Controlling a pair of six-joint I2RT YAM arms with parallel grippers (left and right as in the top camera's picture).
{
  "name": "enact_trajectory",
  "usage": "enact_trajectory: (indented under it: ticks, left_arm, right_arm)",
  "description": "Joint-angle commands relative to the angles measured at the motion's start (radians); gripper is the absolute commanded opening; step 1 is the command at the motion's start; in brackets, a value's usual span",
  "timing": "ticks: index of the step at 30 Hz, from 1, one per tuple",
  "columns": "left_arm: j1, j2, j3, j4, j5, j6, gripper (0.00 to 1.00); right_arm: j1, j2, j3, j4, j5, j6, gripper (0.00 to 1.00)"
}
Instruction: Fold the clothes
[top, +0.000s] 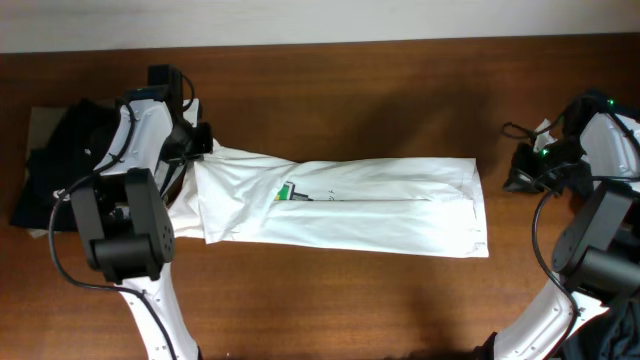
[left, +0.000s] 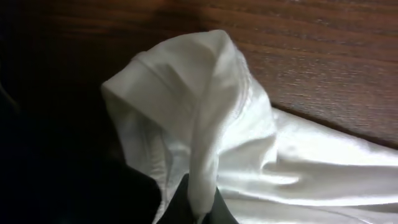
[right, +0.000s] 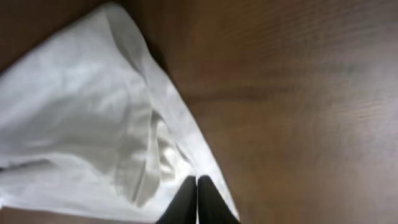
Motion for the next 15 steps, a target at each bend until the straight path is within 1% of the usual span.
enact_trajectory:
  ticks: [1, 2, 3, 4, 5, 7, 9, 10, 11, 12, 13, 15]
  left_arm:
    - [-0.006, -0.006, 0.023, -0.002, 0.027, -0.010, 0.01]
    - [-0.011, -0.006, 0.023, -0.006, 0.026, -0.010, 0.01]
    - [-0.016, -0.006, 0.023, -0.007, 0.026, -0.010, 0.02]
    - [-0.019, -0.006, 0.023, -0.006, 0.026, -0.010, 0.03]
    - [-0.019, -0.006, 0.023, -0.007, 0.026, -0.010, 0.03]
    - [-0.019, -0.006, 0.023, -0.007, 0.026, -0.010, 0.03]
    - [-0.019, -0.006, 0.023, -0.007, 0.026, -0.010, 0.03]
    - [-0.019, -0.006, 0.023, -0.007, 0.026, -0.010, 0.04]
    - [-0.019, -0.006, 0.023, -0.009, 0.026, -0.009, 0.04]
    - [-0.019, -0.006, 0.023, -0.013, 0.026, -0.006, 0.04]
    - [-0.019, -0.006, 0.023, -0.013, 0.026, -0.002, 0.04]
    - [-0.019, -0.006, 0.023, -0.013, 0.026, -0.002, 0.05]
  right_arm:
    - [-0.002, -0.026, 0.014, -0.010, -0.065, -0.028, 0.13]
    - [0.012, -0.022, 0.005, 0.002, -0.217, -0.106, 0.32]
    - [0.048, -0.008, -0.010, 0.034, -0.254, -0.121, 0.47]
    - [0.090, 0.010, -0.026, 0.056, -0.254, -0.117, 0.55]
    - [0.127, 0.023, -0.044, 0.073, -0.245, -0.113, 0.57]
    - [0.184, 0.043, -0.059, 0.092, -0.168, -0.039, 0.57]
    - [0.208, 0.047, -0.060, 0.093, -0.160, -0.034, 0.52]
    - [0.209, 0.047, -0.060, 0.077, -0.116, 0.015, 0.52]
    - [0.206, 0.047, -0.060, 0.056, 0.021, 0.066, 0.54]
    - [0.206, 0.047, -0.060, 0.051, 0.072, 0.061, 0.54]
    - [0.208, 0.047, -0.065, 0.062, 0.057, 0.060, 0.54]
    - [0.215, 0.047, -0.080, 0.070, -0.037, 0.031, 0.45]
